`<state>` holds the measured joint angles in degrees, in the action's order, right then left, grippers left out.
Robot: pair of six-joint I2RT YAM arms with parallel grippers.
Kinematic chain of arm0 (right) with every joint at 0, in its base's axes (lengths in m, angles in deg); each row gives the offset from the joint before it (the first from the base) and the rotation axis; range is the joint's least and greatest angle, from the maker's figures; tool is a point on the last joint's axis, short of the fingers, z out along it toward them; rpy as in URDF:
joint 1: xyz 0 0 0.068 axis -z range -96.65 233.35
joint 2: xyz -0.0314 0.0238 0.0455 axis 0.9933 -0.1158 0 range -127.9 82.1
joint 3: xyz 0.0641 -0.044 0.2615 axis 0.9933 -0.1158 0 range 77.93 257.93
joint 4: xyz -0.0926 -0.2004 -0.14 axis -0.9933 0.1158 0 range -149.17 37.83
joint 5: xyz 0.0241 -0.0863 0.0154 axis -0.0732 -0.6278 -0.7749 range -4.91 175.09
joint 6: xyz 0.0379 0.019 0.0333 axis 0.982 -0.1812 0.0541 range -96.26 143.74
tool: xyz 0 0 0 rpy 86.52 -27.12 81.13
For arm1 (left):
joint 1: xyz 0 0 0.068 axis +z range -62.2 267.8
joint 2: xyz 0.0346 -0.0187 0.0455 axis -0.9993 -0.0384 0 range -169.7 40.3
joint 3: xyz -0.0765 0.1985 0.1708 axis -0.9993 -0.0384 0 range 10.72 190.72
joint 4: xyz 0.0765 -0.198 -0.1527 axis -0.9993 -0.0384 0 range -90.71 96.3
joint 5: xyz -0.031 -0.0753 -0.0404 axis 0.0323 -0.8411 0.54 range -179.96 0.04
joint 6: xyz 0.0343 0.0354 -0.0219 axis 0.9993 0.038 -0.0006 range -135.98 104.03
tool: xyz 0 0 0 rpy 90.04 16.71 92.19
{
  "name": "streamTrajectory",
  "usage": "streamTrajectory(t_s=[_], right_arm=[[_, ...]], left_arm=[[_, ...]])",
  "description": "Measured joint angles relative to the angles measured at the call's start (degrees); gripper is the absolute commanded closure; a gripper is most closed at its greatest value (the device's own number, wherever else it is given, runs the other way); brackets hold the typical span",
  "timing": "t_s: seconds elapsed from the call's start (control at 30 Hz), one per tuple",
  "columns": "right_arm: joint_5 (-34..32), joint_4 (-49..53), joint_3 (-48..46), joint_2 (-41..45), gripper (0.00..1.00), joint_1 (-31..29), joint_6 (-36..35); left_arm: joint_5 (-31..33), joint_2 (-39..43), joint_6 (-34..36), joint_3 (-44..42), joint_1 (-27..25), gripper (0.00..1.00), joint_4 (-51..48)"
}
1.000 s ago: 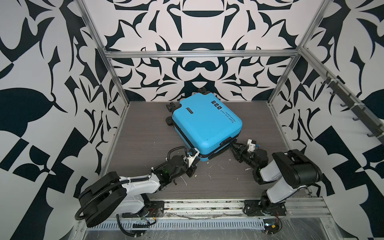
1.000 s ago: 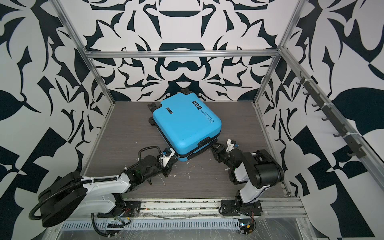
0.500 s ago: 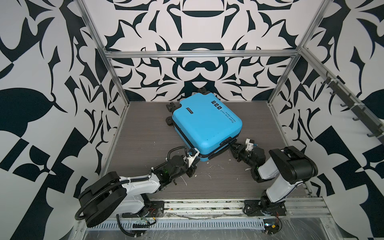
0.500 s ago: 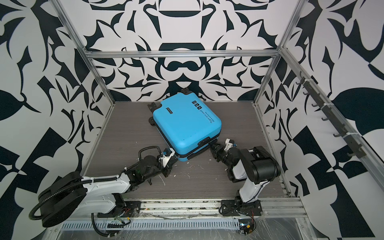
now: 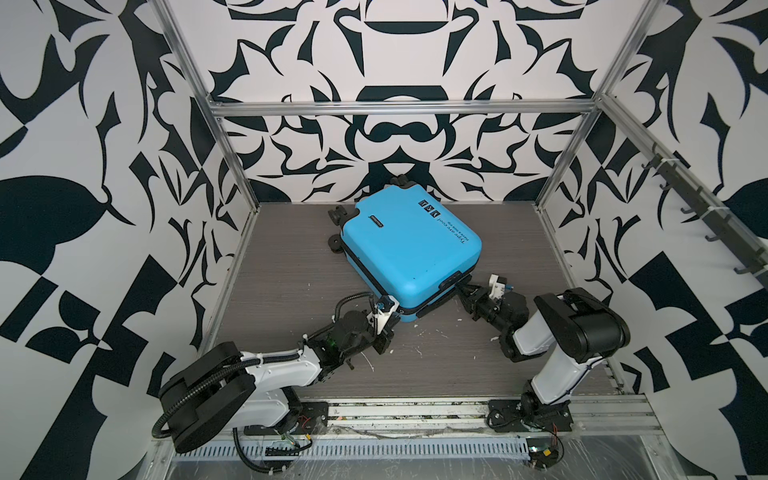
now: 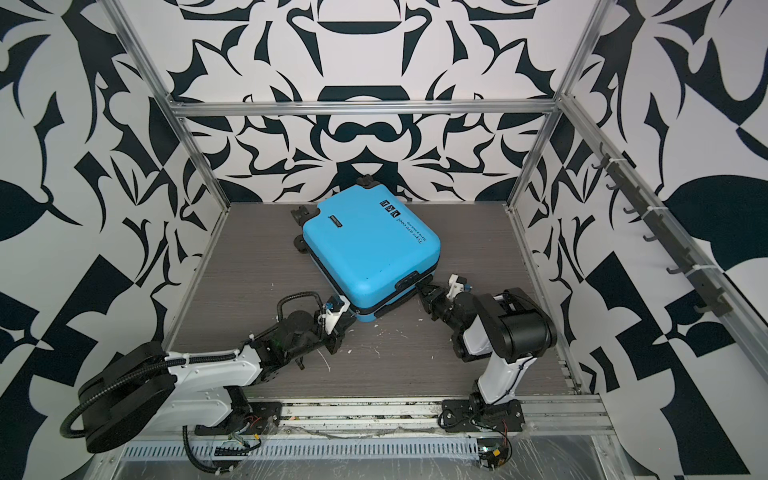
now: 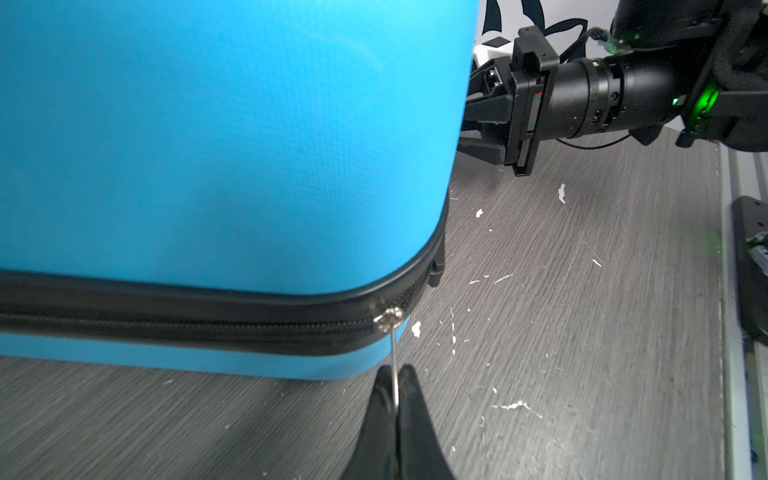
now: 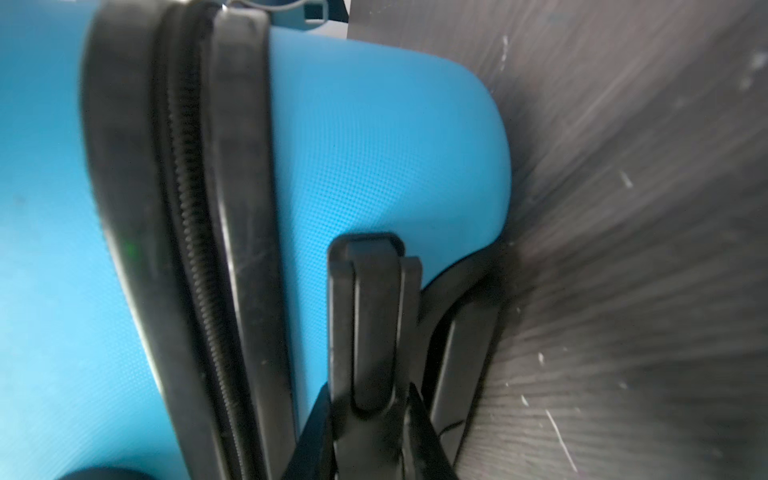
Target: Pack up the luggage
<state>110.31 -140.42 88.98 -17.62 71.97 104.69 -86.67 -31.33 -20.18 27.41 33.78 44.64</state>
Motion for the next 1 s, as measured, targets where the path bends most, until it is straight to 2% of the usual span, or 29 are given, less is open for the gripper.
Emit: streamTrajectory(t_s=[0.03, 0.27, 0.73, 1.0], right_arm=[[-0.2, 0.0, 0.2, -0.1, 1.0, -0.2, 0.0], [-4.1, -0.5, 1.3, -1.2, 1.0, -2.8, 0.4], [-24.3, -2.3, 3.3, -3.6, 1.0, -11.7, 1.5], [-31.2, -2.9, 3.8, -4.6, 1.0, -14.8, 1.4]], left_arm=[[0.0, 0.0, 0.0, 0.0, 0.0, 1.0, 0.0], [3.5, -0.2, 0.7, 0.0, -2.0, 1.0, 0.4], [15.2, -11.5, 3.3, 0.5, -10.5, 1.0, 13.6], [18.4, -16.5, 5.4, 2.3, -13.5, 1.0, 18.8]])
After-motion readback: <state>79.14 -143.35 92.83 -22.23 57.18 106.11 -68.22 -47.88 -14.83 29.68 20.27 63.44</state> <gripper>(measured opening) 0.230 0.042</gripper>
